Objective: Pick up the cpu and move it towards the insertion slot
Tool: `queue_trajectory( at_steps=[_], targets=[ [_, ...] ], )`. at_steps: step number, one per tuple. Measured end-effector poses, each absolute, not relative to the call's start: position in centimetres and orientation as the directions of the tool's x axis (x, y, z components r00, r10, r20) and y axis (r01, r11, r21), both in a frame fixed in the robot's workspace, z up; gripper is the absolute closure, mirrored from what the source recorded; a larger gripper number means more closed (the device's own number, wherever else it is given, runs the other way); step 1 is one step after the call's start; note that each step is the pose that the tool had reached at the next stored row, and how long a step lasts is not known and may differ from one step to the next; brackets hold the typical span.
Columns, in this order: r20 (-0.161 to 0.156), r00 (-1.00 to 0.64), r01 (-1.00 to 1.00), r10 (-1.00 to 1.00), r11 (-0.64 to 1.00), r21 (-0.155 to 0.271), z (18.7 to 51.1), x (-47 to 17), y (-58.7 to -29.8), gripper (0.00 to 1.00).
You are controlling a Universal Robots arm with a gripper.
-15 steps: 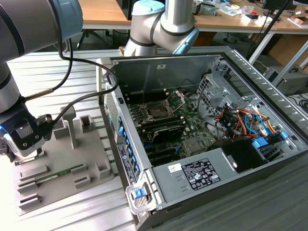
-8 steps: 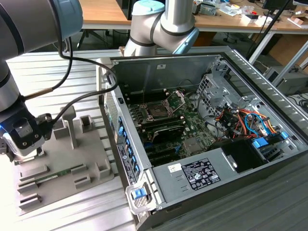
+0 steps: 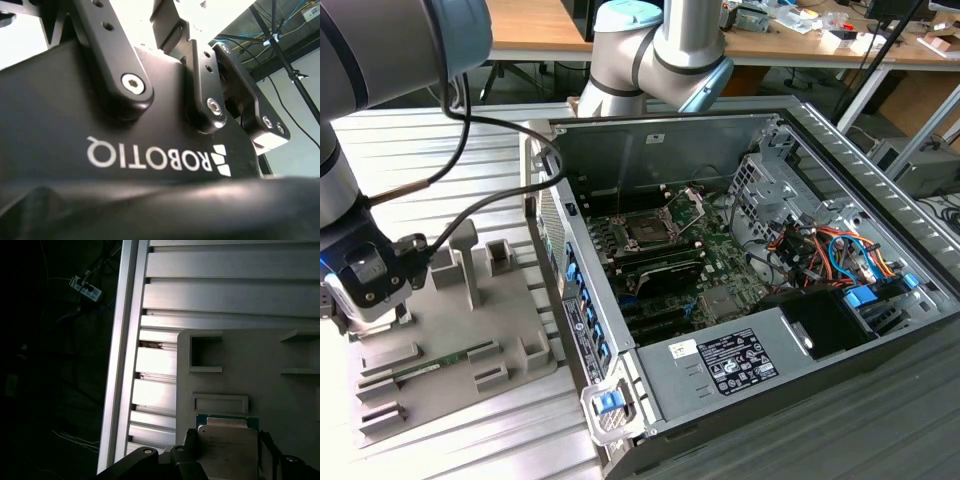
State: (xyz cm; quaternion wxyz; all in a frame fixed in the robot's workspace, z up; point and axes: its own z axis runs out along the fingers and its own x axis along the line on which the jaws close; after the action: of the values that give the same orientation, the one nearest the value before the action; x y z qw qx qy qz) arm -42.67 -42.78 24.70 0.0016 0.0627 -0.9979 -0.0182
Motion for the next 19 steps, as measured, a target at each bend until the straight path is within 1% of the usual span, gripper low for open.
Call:
queue_trajectory(
  at_steps=[19],
  targets=[
    [0.001,-0.992,-0.125,-0.125,0.991,0.037,25.56,-42.67,-42.78,0.45]
  ],
)
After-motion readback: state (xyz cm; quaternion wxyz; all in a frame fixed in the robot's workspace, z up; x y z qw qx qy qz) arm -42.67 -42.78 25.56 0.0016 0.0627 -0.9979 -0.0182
